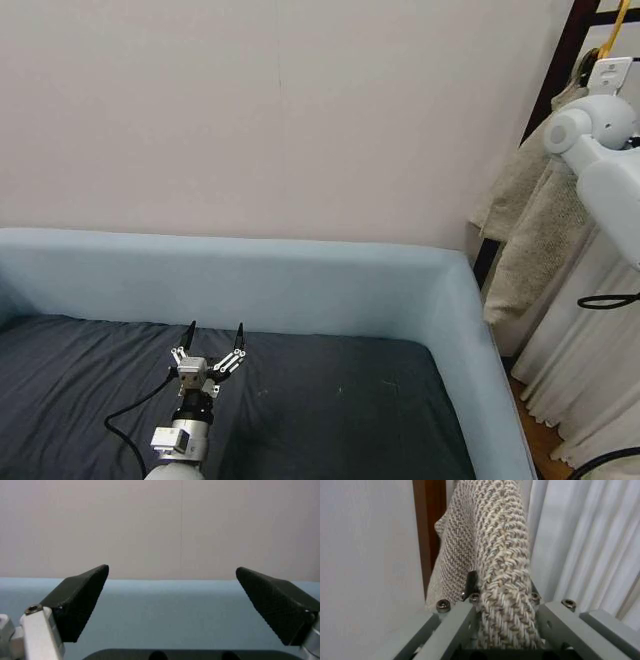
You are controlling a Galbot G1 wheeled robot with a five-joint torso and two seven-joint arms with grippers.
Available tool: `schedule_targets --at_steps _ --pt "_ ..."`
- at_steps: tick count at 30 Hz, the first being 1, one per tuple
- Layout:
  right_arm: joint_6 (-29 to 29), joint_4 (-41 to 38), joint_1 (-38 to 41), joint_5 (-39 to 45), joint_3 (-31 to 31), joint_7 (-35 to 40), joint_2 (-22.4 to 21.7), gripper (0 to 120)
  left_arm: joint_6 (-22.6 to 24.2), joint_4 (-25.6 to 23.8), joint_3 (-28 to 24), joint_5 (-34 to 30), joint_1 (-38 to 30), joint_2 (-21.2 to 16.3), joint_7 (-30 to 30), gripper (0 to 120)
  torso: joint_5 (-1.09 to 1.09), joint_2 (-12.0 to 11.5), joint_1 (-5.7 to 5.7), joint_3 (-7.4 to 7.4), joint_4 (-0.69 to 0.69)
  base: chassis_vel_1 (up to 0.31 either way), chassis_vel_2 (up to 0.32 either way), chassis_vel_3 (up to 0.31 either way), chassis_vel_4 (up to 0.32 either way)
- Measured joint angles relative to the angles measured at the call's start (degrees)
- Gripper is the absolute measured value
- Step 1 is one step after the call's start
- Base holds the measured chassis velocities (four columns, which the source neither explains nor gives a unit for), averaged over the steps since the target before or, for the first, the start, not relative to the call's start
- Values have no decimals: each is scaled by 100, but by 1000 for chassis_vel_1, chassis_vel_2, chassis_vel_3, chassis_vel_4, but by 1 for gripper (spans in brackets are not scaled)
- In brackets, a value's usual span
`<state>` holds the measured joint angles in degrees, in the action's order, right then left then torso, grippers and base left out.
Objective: Pick up the clothes from the sofa and hang them on the clothes hanger.
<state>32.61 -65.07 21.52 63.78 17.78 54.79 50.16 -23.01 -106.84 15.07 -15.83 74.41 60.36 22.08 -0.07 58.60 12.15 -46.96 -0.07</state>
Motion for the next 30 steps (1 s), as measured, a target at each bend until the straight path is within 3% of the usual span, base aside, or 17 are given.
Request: schedule_targets --at_steps 13,17,18,22,27,30 --pt "-87 -615 -456 61 -233 -4 -266 7 -59 -15 27 -18 48 0 3 100 1 0 0 1 0 0 0 0 0" --pt "-580 -1437 -1173 -600 -833 -702 -763 28 -67 -92 92 -212 57 3 21 100 3 0 0 -1 2 0 0 0 0" --pt "-580 -1437 -1173 -600 -833 -702 -763 28 -67 -92 92 -212 57 3 21 100 3 0 0 -1 2 0 0 0 0" --pt "-1451 -2640 -2631 -973 -1845 -1791 -1422 46 -87 -137 153 -413 136 30 -20 100 7 0 -1 1 -7 0 0 0 0" --pt "-2124 -3333 -3639 -1304 -2393 -2267 -1562 59 -123 -192 230 -424 305 163 -58 100 0 2 -2 2 -6 0 0 0 0" --pt "-2448 -4042 -4598 -1559 -2728 -2401 -1321 75 -169 -278 397 -288 521 383 -15 100 4 0 -1 -1 8 0 0 0 0"
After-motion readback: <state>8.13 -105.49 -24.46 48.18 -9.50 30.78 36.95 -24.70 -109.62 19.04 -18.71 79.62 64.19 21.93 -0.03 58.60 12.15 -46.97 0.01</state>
